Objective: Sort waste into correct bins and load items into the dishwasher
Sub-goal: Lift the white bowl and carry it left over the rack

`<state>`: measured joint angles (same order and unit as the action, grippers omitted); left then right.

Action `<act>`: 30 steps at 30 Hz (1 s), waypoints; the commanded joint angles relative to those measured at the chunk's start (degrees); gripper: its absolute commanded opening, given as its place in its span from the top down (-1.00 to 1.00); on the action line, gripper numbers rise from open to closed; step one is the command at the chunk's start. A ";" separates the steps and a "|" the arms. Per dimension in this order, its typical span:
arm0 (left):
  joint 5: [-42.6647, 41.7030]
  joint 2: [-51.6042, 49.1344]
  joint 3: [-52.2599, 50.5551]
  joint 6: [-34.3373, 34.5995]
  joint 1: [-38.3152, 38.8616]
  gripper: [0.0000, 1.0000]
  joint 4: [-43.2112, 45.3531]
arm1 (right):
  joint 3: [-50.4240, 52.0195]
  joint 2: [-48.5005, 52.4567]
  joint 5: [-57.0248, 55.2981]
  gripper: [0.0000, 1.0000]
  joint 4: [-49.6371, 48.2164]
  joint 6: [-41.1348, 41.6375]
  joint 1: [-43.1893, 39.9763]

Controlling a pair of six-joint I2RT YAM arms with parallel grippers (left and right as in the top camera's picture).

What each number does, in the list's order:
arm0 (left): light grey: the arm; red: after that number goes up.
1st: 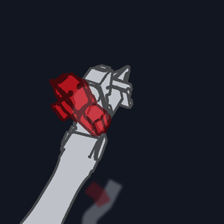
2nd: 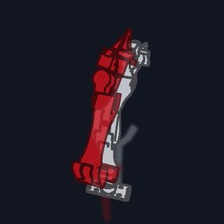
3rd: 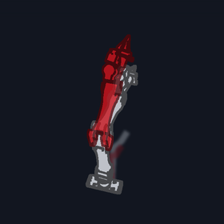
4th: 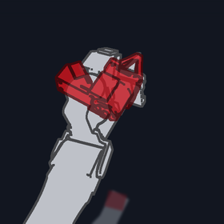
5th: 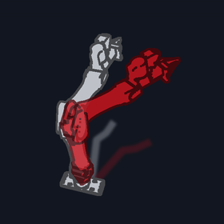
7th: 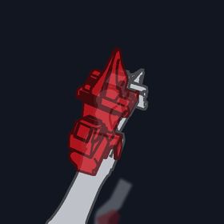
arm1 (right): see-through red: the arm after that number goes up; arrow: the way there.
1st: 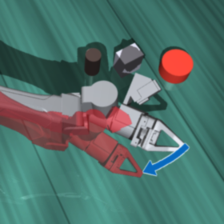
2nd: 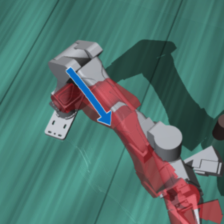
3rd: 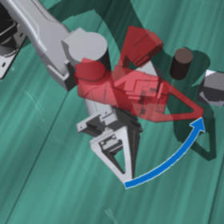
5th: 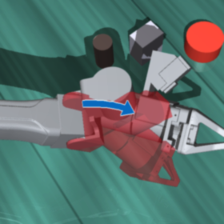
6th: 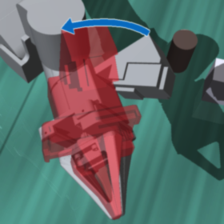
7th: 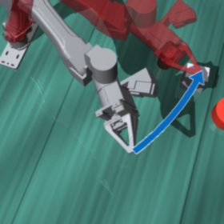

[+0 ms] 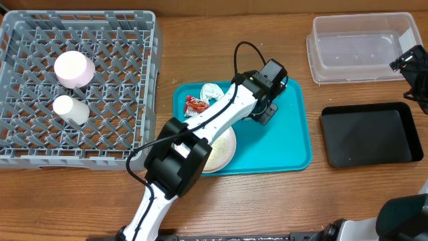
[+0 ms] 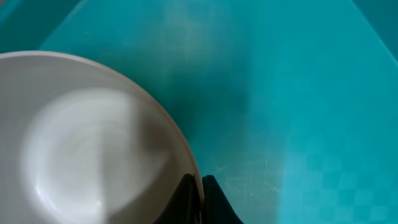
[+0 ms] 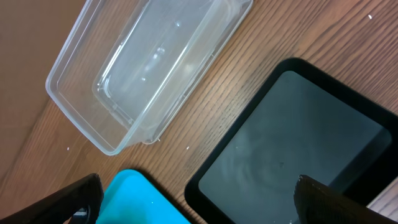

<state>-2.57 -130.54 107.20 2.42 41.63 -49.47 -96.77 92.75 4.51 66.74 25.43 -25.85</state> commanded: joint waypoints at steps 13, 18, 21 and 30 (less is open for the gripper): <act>-1.53 13.33 27.41 13.60 -15.52 0.92 -12.15 | -0.74 -0.11 0.02 -0.99 -0.22 0.07 -0.04; -6.75 15.08 27.43 20.96 -28.55 0.92 -16.79 | -0.74 -0.11 0.02 -0.99 -0.20 0.04 -0.04; -10.71 15.04 27.43 22.86 -36.61 0.92 -20.26 | -0.74 -0.11 0.02 -1.00 -0.20 0.04 -0.04; -37.73 14.60 26.73 24.15 -64.70 0.92 -21.27 | -0.74 -0.11 0.02 -0.99 -0.20 0.07 -0.04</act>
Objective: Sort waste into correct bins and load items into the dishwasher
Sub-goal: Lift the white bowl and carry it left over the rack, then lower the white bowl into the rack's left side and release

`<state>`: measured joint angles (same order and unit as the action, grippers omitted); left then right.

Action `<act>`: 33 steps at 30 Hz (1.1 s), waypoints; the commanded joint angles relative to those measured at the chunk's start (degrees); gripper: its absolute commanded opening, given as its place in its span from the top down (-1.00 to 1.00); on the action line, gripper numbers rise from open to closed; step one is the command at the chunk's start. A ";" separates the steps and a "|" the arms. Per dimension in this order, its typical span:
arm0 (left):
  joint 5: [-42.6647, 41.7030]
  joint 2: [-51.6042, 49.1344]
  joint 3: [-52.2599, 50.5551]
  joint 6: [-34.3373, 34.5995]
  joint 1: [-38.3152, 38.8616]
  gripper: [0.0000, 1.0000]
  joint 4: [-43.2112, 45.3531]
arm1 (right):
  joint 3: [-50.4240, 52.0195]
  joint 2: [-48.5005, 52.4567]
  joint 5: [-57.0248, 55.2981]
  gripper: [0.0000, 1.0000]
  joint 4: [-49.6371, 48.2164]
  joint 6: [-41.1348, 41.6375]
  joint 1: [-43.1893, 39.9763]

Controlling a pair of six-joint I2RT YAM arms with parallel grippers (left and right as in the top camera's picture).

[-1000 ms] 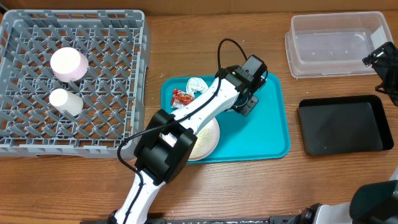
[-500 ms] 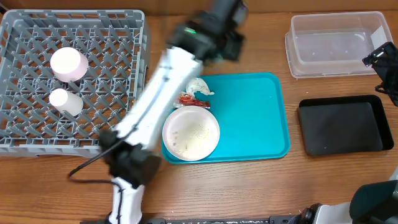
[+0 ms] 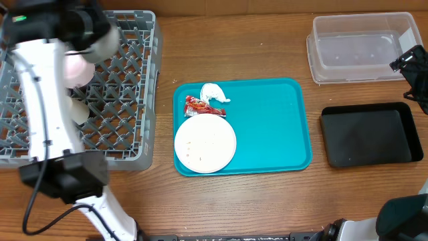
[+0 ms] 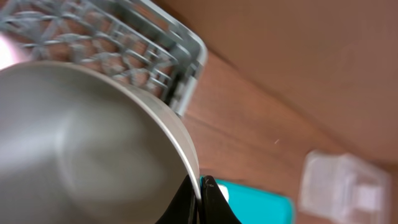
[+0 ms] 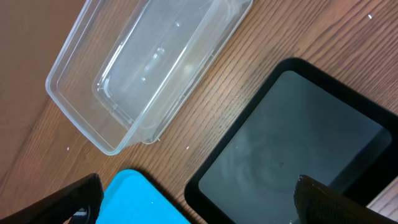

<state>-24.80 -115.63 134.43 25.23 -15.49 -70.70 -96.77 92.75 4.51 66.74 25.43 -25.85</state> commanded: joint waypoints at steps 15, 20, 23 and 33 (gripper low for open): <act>-64.28 -1.81 -18.18 -13.84 -34.21 0.92 27.39 | -0.74 -0.11 0.02 -1.00 -0.20 0.04 -0.04; -61.20 -6.23 -22.32 -12.35 -36.15 0.92 30.71 | -0.74 -0.11 0.02 -1.00 -0.20 0.04 -0.04; -61.96 -10.93 -22.32 -12.39 -36.63 0.92 31.58 | -0.74 -0.11 0.02 -0.99 -0.22 0.04 -0.04; -65.22 -22.08 -22.32 -7.89 -36.65 0.92 37.11 | -0.74 -0.11 0.02 -0.99 -0.22 0.07 -0.04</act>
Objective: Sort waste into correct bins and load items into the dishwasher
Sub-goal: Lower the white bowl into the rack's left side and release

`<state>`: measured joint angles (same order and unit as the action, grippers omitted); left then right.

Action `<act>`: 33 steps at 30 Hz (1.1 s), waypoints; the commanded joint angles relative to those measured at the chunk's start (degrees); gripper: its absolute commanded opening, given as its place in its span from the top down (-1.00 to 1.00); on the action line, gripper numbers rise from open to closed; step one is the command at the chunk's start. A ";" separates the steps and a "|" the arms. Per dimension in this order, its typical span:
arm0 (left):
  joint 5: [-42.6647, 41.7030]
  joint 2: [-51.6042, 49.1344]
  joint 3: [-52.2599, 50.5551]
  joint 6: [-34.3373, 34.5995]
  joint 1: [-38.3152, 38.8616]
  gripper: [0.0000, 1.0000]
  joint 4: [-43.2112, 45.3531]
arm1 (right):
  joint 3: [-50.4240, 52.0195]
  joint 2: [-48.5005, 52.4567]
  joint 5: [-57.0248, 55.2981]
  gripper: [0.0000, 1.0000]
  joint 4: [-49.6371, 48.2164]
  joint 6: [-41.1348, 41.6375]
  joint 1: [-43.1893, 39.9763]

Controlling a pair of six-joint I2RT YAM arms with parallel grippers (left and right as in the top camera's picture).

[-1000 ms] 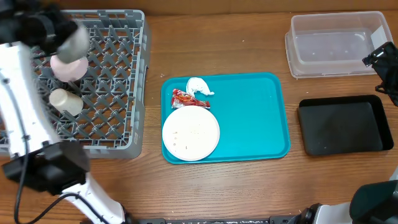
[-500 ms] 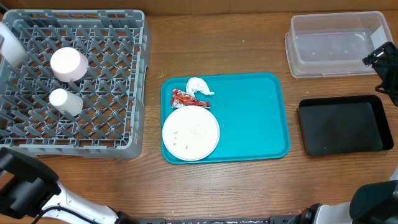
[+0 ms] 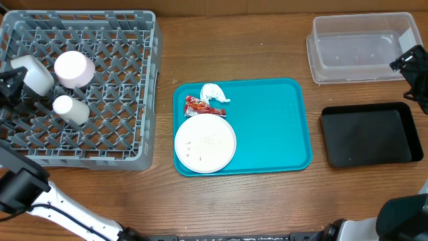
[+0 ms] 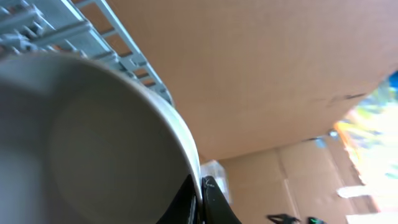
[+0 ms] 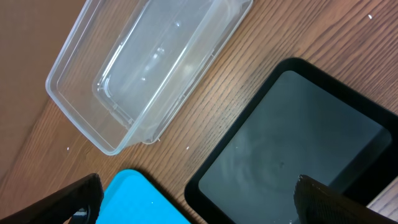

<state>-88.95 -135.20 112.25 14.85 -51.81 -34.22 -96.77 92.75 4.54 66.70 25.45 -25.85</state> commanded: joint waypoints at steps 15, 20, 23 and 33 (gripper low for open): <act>-1.49 -4.11 -0.13 8.90 -0.35 0.91 6.05 | -0.74 -0.11 0.00 -1.00 -0.15 0.04 -0.04; -1.05 -4.11 -0.13 6.29 0.28 0.92 5.99 | -0.74 -0.11 0.00 -1.00 -0.15 0.02 -0.04; -1.07 -4.11 -0.13 5.90 0.81 0.92 6.03 | -0.74 -0.11 0.00 -1.00 -0.17 0.04 -0.04; -1.09 -4.11 -0.13 5.99 2.67 0.92 7.48 | -0.74 -0.11 0.00 -1.00 -0.15 0.02 -0.04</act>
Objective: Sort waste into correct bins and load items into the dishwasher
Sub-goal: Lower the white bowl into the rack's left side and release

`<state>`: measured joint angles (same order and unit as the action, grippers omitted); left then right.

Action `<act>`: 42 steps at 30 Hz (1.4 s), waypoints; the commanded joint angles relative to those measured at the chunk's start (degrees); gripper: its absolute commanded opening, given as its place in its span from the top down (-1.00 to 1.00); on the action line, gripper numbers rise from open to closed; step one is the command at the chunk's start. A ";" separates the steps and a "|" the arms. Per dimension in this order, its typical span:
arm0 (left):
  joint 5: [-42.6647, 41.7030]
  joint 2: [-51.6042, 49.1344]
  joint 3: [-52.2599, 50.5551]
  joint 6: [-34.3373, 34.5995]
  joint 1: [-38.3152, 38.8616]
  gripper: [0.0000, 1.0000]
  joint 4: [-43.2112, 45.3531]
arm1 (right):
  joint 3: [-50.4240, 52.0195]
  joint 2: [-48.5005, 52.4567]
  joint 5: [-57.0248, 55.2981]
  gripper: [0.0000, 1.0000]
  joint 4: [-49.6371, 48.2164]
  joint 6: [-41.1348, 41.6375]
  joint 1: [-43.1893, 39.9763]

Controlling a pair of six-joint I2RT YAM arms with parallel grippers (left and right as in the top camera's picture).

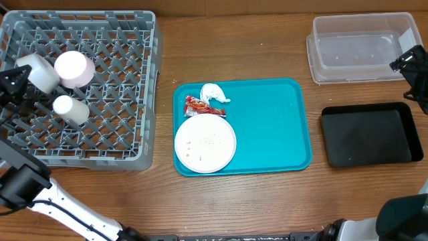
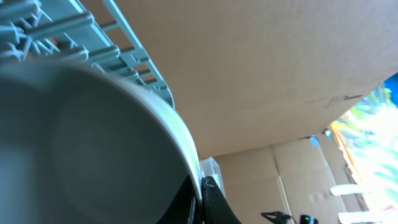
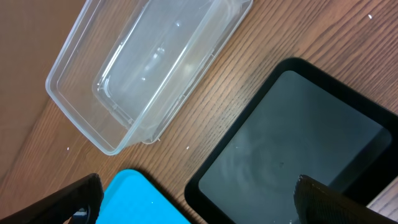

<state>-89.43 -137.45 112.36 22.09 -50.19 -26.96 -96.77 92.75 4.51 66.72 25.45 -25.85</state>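
My left gripper (image 2: 200, 198) is shut on the rim of a white bowl (image 2: 87, 143), which fills the left wrist view. From overhead, the bowl (image 1: 40, 72) lies tipped on its side at the left edge of the grey dish rack (image 1: 120, 40), beside a pink cup (image 1: 73, 68) and a white cup (image 1: 70, 109). On the teal tray (image 1: 267, 127) sit a white plate (image 1: 205, 142), a red wrapper (image 1: 196, 104) and a crumpled tissue (image 1: 214, 92). My right gripper (image 3: 199, 205) hangs open at the table's right edge.
A clear plastic bin (image 1: 361, 43) stands at the back right and a black bin (image 1: 371, 134) in front of it. Cardboard walls rise behind the rack (image 2: 93, 37). Bare wooden table lies between the rack and the tray.
The bowl in my left gripper has shifted slightly to the right, closer to the pink cup, and sits lower against the rack. The right arm has not moved.
My left gripper was shut on the bowl's rim on the teal tray beside the plate. Then it held the bowl over the back of the rack. Then the bowl was at the rack's left edge, where it now rests by the pink cup.
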 commanded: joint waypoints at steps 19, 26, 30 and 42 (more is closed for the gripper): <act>-1.22 -1.73 -0.22 6.29 -2.71 -0.41 0.11 | -0.74 -0.11 0.02 -0.99 -0.20 0.04 -0.04; 0.35 0.44 -0.22 6.27 -3.82 -1.00 -3.45 | -0.74 -0.11 0.02 -1.00 -0.20 0.04 -0.04; 8.90 4.15 -0.22 4.55 -5.25 -1.00 -10.78 | -0.74 -0.11 0.02 -1.00 -0.20 0.02 -0.04; 78.31 22.80 -0.22 -2.64 -7.78 -1.00 -37.13 | -0.74 -0.11 0.02 -0.99 -0.20 0.04 -0.04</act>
<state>-36.36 -119.63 111.48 21.80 -57.87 -62.61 -96.77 92.75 4.54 66.72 25.43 -25.85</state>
